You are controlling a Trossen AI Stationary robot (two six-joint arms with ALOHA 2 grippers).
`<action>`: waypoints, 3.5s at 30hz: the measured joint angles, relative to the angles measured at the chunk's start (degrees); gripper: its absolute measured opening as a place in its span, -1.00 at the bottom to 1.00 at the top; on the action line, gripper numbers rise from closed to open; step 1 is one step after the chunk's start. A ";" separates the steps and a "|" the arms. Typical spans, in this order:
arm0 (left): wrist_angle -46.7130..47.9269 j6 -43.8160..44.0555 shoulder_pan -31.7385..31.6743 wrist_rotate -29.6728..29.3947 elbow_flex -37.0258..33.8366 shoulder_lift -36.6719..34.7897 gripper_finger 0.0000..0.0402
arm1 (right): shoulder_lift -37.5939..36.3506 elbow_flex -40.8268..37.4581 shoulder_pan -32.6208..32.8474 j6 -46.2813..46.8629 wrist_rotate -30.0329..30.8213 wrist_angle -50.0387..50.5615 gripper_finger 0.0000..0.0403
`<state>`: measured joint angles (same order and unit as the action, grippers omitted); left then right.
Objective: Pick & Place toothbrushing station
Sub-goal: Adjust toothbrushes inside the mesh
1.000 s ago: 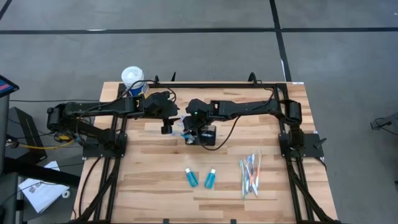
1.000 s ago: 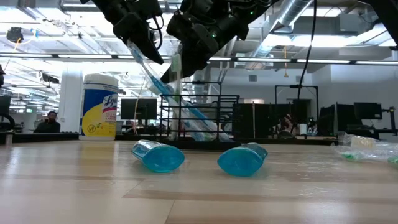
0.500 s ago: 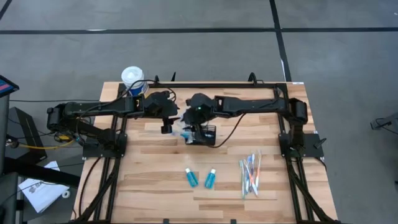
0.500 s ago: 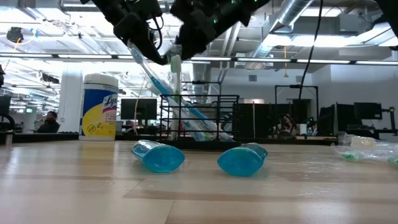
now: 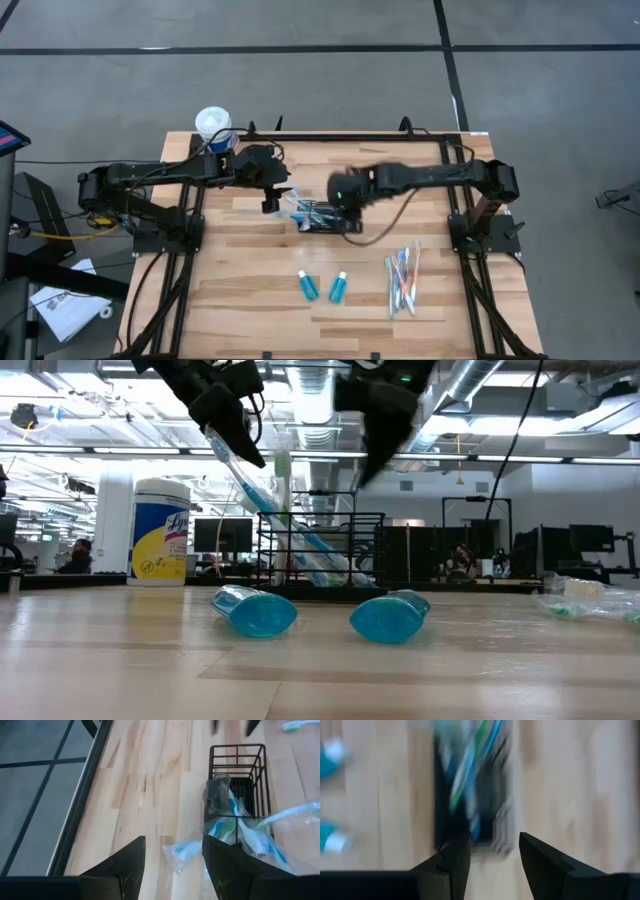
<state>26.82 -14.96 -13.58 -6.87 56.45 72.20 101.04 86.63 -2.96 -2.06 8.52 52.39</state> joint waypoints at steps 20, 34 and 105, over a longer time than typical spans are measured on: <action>-11.47 -3.04 1.68 -11.81 -4.93 4.59 -0.05 | -10.41 -21.97 10.45 15.10 8.84 -17.33 -0.16; -7.54 -1.19 2.34 -15.98 -4.87 -19.07 -0.05 | -11.98 -21.10 10.82 11.18 9.78 -26.26 -0.15; -6.55 1.77 43.15 -36.61 -10.33 9.10 -0.05 | 2.07 -15.54 24.71 7.69 -1.62 -24.26 0.06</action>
<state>20.27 -13.19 29.57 -43.49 46.12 81.31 103.11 71.09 21.74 5.63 6.89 28.13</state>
